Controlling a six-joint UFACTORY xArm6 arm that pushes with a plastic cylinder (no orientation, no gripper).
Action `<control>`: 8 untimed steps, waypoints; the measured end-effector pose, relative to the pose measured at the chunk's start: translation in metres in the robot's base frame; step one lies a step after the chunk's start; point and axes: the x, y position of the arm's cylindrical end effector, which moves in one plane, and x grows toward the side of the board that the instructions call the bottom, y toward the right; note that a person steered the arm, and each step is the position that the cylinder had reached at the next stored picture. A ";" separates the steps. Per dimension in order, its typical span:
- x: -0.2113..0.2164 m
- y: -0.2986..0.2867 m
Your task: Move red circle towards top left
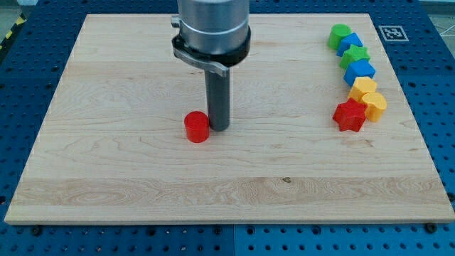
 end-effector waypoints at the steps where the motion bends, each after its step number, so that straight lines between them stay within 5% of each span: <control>1: 0.021 0.018; 3: 0.011 -0.035; 6: -0.083 -0.110; 8: -0.023 -0.116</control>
